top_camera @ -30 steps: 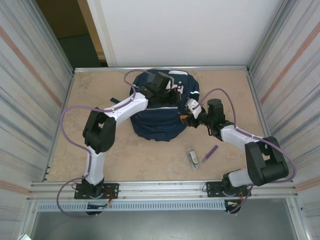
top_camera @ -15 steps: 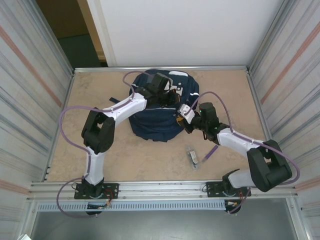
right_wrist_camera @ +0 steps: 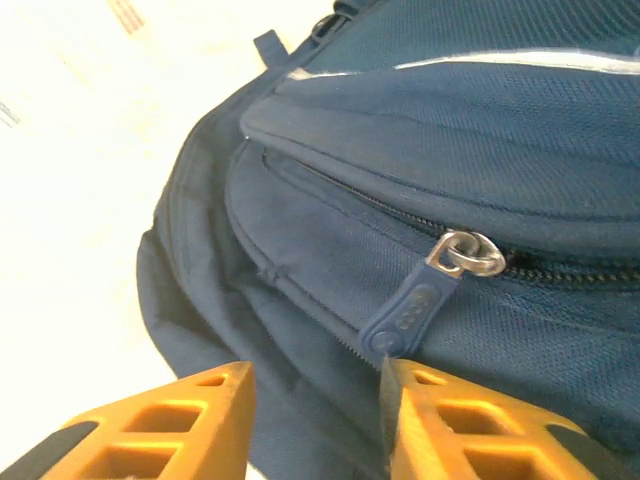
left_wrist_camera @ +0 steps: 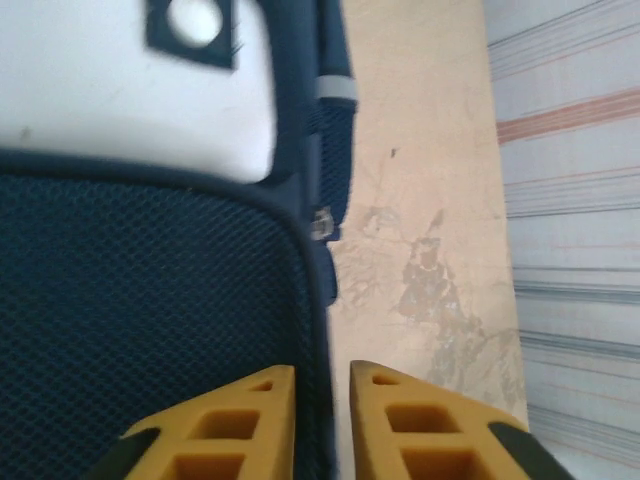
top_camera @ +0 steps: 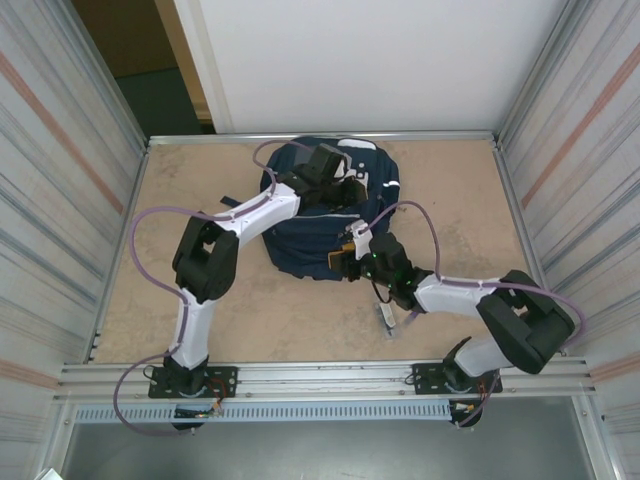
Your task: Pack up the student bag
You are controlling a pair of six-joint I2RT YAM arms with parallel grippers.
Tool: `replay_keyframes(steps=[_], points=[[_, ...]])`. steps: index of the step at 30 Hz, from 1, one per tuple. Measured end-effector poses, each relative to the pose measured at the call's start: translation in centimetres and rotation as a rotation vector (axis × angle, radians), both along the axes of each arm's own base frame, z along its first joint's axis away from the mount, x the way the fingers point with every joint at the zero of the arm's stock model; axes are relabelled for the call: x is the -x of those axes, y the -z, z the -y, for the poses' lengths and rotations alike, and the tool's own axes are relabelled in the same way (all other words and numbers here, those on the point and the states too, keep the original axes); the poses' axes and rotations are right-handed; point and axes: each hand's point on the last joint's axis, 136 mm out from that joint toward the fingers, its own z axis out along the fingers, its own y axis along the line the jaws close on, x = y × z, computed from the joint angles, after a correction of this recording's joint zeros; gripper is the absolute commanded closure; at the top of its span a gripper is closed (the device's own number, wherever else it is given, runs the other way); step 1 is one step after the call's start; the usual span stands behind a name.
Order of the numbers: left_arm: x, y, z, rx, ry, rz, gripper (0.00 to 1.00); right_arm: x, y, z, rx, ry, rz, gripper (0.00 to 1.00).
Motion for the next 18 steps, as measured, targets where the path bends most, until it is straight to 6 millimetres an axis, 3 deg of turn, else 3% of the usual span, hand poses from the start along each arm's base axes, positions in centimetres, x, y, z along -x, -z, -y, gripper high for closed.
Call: replay_keyframes(steps=[2,4,5,9,12,14,18], points=[[0.0,-0.7,0.1,0.011,0.019,0.026,0.60,-0.1,-1.0,1.4,-0.018,0.057,-0.032,0.47],[0.8,-1.0,-0.4,0.002,0.040,0.047,0.58,-0.4,-2.8,3.9,-0.052,0.159,-0.058,0.25],[1.3,-1.2,-0.8,-0.005,0.047,0.052,0.58,-0.6,-3.5,5.1,-0.068,0.214,-0.080,0.23],[4.6,-2.0,-3.5,-0.043,0.068,0.073,0.56,-2.9,-7.2,10.2,-0.174,0.414,-0.168,0.25],[7.4,-2.8,-4.9,-0.069,0.075,0.099,0.50,-5.2,-8.2,13.0,-0.243,0.513,-0.248,0.28],[9.5,-2.7,-5.1,-0.095,0.093,0.118,0.46,-6.5,-7.7,13.6,-0.258,0.545,-0.322,0.29],[12.7,-0.7,-4.8,-0.173,0.137,0.141,0.43,-8.2,-5.2,11.8,-0.254,0.517,-0.477,0.35]])
